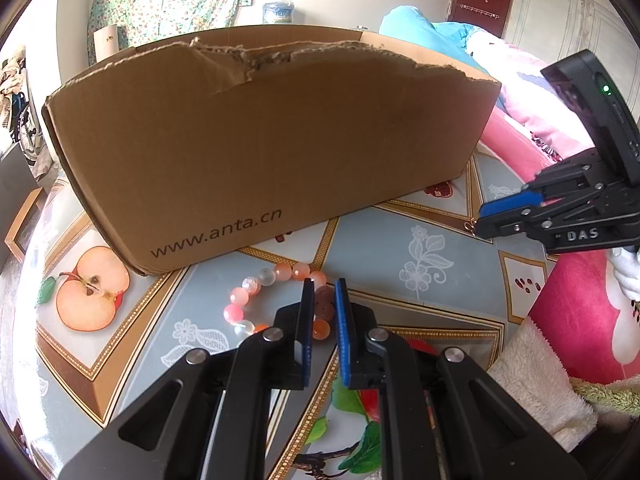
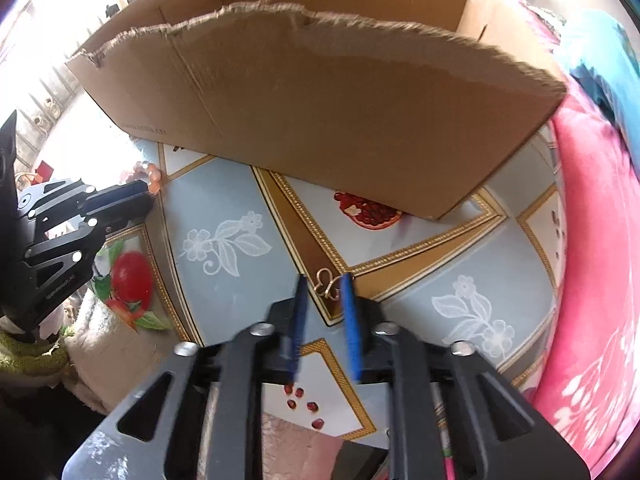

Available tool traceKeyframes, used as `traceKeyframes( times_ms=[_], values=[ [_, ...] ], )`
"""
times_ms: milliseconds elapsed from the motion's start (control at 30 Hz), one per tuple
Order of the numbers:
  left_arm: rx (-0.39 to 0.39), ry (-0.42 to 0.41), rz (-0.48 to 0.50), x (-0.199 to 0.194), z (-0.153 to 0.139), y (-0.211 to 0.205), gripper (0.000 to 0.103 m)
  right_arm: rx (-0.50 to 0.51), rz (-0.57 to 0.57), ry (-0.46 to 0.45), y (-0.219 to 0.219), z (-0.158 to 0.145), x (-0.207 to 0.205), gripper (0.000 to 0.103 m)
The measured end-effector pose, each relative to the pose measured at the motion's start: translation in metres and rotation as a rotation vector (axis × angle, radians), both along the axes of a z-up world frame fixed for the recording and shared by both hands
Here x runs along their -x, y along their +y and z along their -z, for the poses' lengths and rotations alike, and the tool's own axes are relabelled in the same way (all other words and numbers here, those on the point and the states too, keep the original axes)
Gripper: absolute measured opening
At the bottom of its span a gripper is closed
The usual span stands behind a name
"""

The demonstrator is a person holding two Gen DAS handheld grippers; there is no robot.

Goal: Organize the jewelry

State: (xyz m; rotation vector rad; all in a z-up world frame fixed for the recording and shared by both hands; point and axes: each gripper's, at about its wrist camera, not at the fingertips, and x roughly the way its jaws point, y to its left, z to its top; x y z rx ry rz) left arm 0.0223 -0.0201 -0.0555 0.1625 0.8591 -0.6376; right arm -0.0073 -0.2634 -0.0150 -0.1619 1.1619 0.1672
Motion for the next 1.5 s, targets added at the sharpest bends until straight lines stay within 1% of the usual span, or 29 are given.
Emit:
traceKeyframes(
  times_ms=[33,67,133,267,500,600,700,867,1000,1133,1167,1200,1233,1433,1500],
  values=[
    [-0.001,0.0,0.001,0.0,0.0,0.0,0.01,0.004,-0.002,0.001,-0.002,-0.001,0.001,0.031],
    [-0.001,0.001,0.001,0.0,0.0,0.0,0.01,0.005,-0.004,0.004,-0.003,-0.001,0.0,0.033],
    [-0.001,0.0,0.002,0.0,0.0,-0.001,0.01,0.008,-0.007,0.023,-0.005,0.0,-0.004,0.034],
    [0.001,0.001,-0.001,0.0,0.0,0.0,0.01,0.027,-0.051,0.065,-0.013,0.007,-0.017,0.034],
    [0.001,0.001,0.009,0.0,0.0,0.001,0.01,0.066,-0.146,0.103,-0.006,0.007,-0.025,0.034],
    [0.001,-0.001,0.016,0.0,0.0,0.001,0.01,0.088,-0.225,0.117,-0.004,0.006,-0.027,0.034],
    [0.002,-0.001,0.016,-0.001,0.0,0.001,0.01,0.065,-0.288,0.152,-0.002,0.009,-0.036,0.034],
    [-0.001,-0.002,0.014,-0.001,0.001,0.002,0.01,0.094,-0.356,0.186,-0.002,0.008,-0.043,0.034],
    [-0.008,-0.004,0.013,-0.001,0.001,0.001,0.01,0.121,-0.394,0.207,0.007,0.013,-0.047,0.034],
    [-0.01,-0.005,0.012,0.0,0.001,0.0,0.01,0.135,-0.42,0.225,0.013,0.015,-0.057,0.031],
    [-0.01,-0.005,0.011,0.0,0.001,0.0,0.01,0.137,-0.418,0.228,0.031,0.026,-0.06,0.031],
    [-0.01,-0.005,0.012,0.0,0.001,0.0,0.01,0.139,-0.419,0.232,0.035,0.026,-0.061,0.03],
    [-0.01,-0.005,0.011,0.0,0.001,0.0,0.01,0.142,-0.424,0.232,0.038,0.033,-0.057,0.028],
    [-0.009,-0.006,0.011,0.0,0.001,0.001,0.01,0.141,-0.414,0.236,0.051,0.043,-0.053,0.02],
    [-0.009,-0.005,0.012,-0.001,0.001,0.001,0.01,0.154,-0.401,0.229,0.056,0.044,-0.051,0.02]
  ],
)
